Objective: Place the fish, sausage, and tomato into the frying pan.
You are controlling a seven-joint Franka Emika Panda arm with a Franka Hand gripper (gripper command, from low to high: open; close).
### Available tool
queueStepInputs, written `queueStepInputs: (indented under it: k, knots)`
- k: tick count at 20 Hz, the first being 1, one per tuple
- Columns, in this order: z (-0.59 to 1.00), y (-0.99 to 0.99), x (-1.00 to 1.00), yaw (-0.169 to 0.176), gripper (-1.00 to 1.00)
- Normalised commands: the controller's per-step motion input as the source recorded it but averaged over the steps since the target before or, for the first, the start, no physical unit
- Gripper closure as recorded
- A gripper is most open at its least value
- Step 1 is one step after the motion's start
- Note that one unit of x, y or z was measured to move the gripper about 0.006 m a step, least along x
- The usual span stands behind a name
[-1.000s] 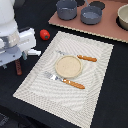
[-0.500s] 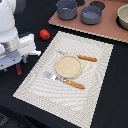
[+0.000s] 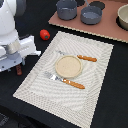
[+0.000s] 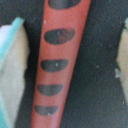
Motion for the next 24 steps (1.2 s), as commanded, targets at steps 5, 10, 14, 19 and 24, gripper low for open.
queueStepInputs:
  k: [5,10,14,19,24]
  knots:
    - [-0.01,-0.01,0.04,0.0,1.0]
    - [0.91,0.02,0.21,-0.016,1.0]
    - [1.0,0.34,0.63,0.012,1.0]
    - [1.0,0.59,0.91,0.013,1.0]
    - [0.98,0.72,0.72,0.0,1.0]
